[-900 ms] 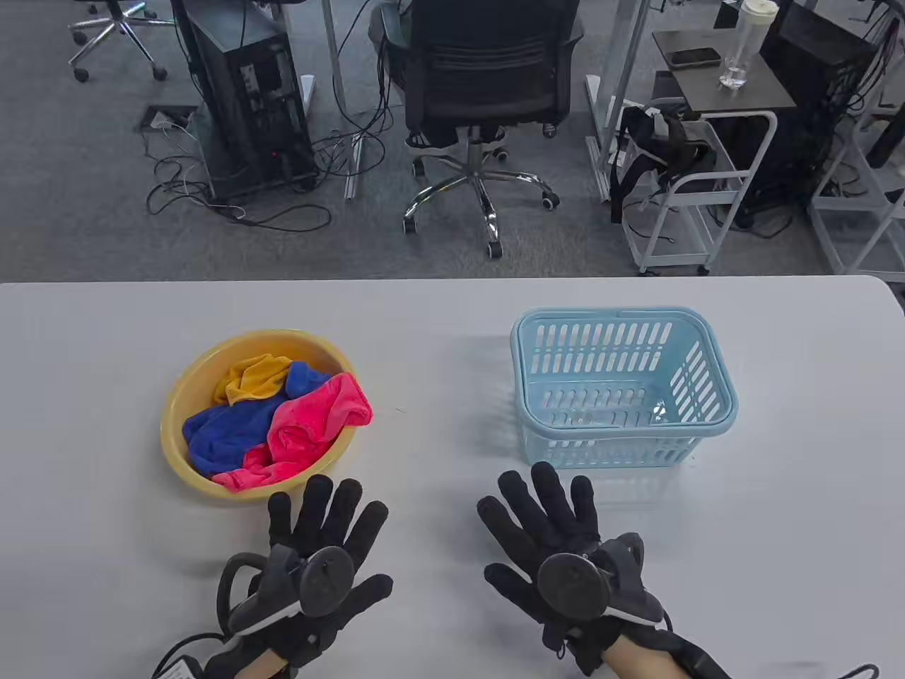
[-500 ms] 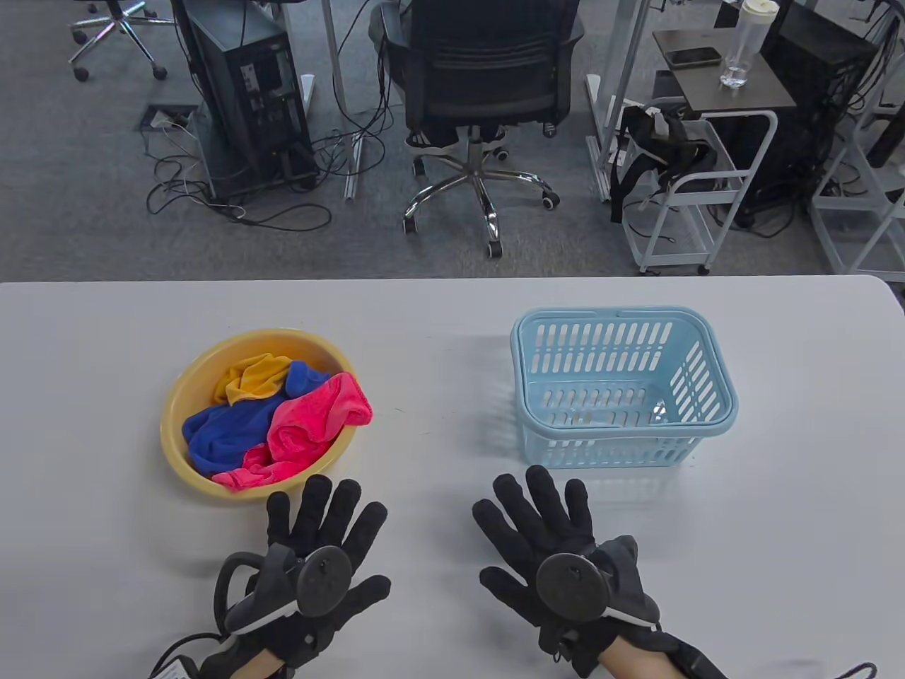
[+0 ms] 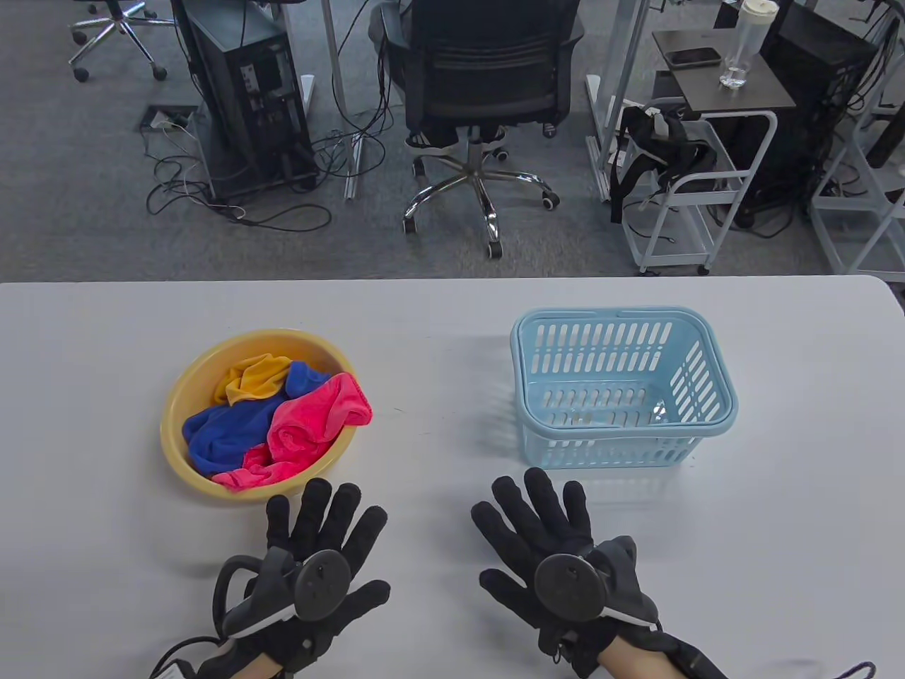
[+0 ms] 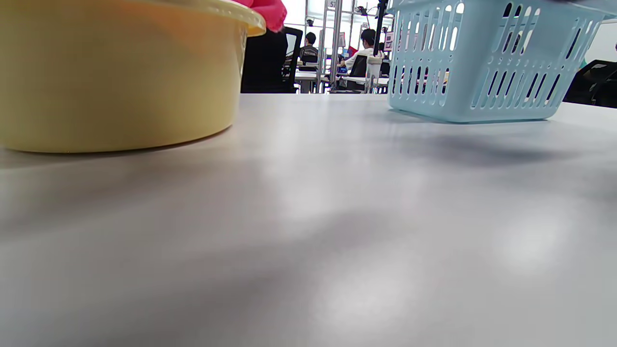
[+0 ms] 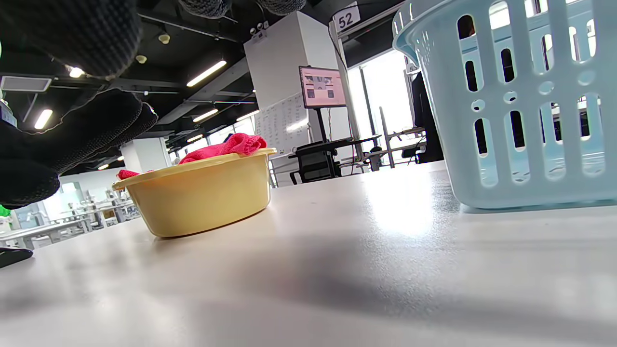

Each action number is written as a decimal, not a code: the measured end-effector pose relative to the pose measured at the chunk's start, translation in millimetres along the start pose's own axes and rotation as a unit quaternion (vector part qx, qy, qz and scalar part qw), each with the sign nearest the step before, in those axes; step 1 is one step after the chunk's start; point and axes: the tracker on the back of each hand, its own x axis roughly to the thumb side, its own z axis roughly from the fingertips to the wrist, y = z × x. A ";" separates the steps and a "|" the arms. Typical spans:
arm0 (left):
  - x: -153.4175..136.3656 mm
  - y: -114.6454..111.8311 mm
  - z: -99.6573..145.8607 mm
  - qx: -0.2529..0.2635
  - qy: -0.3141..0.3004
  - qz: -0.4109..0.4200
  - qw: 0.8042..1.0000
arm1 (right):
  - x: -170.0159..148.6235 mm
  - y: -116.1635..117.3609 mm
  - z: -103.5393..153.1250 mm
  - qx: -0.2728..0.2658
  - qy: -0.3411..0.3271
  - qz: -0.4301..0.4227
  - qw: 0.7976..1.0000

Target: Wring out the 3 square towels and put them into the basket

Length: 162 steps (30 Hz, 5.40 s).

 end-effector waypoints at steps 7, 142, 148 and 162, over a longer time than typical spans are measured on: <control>5.7 4.3 2.7 -0.037 -0.019 0.031 0.999 | 2.6 -4.2 3.7 -0.003 -0.007 -0.006 1.000; 44.9 138.5 1.4 0.209 -0.079 0.222 0.949 | 66.5 -113.0 -82.5 -0.050 -0.108 -0.386 0.915; 39.5 146.5 7.2 0.327 0.007 0.079 0.942 | 41.7 -120.8 -81.1 -0.135 -0.058 -0.422 0.895; 31.9 149.8 24.0 0.502 -0.055 0.102 0.857 | 20.5 -118.2 -83.1 -0.117 -0.024 -0.526 0.842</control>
